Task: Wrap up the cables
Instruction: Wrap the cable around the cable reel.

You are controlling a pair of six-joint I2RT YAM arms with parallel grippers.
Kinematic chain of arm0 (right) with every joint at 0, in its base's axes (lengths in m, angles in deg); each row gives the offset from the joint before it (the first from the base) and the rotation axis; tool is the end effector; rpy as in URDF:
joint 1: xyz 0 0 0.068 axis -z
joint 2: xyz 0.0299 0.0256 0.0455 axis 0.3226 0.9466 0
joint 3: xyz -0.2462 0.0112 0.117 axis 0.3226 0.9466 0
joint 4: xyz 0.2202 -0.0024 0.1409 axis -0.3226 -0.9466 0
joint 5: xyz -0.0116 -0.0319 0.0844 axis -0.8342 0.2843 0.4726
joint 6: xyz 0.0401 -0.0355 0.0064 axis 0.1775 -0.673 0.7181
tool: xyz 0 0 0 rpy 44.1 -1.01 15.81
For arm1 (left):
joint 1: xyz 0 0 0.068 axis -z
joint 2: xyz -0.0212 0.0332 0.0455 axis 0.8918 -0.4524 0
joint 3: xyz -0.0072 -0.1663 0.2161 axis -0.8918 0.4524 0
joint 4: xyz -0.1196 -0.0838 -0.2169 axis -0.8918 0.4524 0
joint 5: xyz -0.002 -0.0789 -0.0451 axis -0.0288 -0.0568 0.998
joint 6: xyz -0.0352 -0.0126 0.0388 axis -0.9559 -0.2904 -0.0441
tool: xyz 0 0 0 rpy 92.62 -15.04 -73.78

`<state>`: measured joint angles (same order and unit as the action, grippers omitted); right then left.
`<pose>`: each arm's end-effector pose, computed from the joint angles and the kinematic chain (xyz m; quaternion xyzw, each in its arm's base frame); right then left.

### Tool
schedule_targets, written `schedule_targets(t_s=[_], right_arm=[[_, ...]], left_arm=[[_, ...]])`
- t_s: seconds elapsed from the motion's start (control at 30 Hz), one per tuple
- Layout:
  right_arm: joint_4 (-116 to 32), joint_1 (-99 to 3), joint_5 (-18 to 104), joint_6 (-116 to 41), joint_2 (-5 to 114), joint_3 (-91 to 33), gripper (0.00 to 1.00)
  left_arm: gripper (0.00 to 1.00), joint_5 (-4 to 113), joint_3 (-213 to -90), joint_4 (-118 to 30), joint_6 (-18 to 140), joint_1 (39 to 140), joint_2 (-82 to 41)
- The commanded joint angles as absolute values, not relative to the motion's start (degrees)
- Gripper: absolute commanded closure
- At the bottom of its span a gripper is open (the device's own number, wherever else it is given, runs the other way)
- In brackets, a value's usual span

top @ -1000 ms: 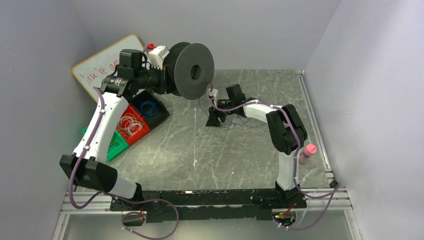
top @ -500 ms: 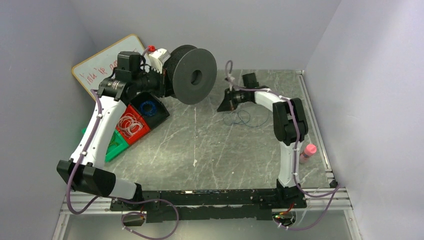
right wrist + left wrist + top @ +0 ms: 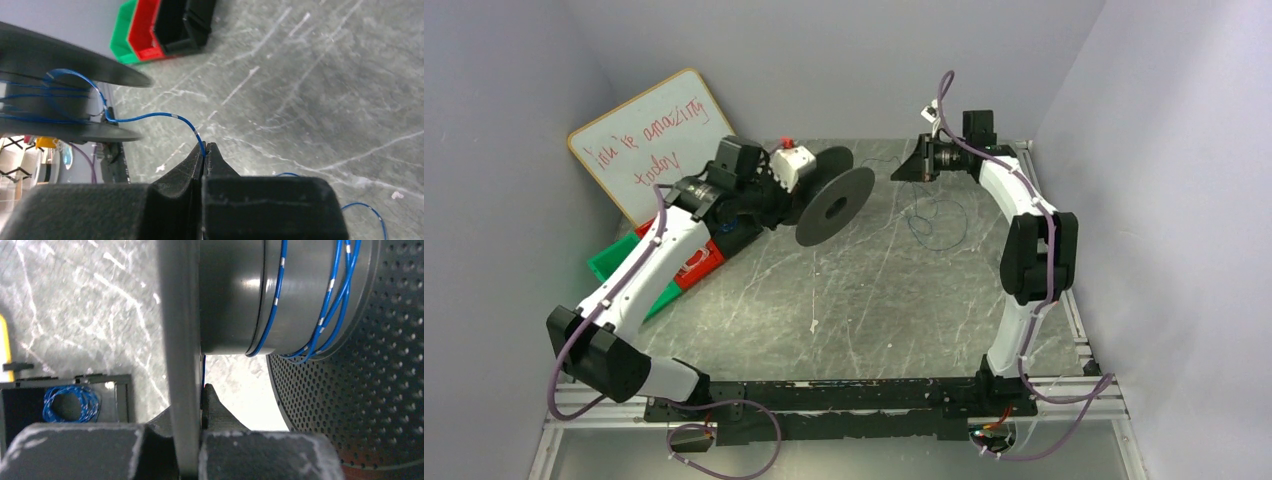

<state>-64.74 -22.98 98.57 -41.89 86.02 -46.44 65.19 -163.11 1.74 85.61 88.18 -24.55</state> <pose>0.4343 0.0633 0.2720 -0.2232 0.7765 0.4978 0.3154 0.2624 -0.1356 0.3819 0.3598 0.8194 -0.1920 0.4029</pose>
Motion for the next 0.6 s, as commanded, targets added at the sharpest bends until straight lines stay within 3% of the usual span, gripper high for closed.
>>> schedule_targets(t_s=[0.0, 0.23, 0.57], right_arm=[[-67.05, -22.07, 103.43, -38.43, 80.37, -50.07, 1.0], [-66.18, -22.15, 107.85, -36.35, 73.64, -49.22, 1.0], [-35.91, -27.44, 115.67, -16.44, 63.99, -35.36, 1.0]], left_arm=[[0.98, 51.25, -161.34, -7.58, 90.11, 90.75, -24.01], [0.98, 36.36, -160.72, -11.97, 87.59, 92.68, -27.47], [0.98, 29.39, -162.66, -12.57, 80.25, 92.92, -34.05]])
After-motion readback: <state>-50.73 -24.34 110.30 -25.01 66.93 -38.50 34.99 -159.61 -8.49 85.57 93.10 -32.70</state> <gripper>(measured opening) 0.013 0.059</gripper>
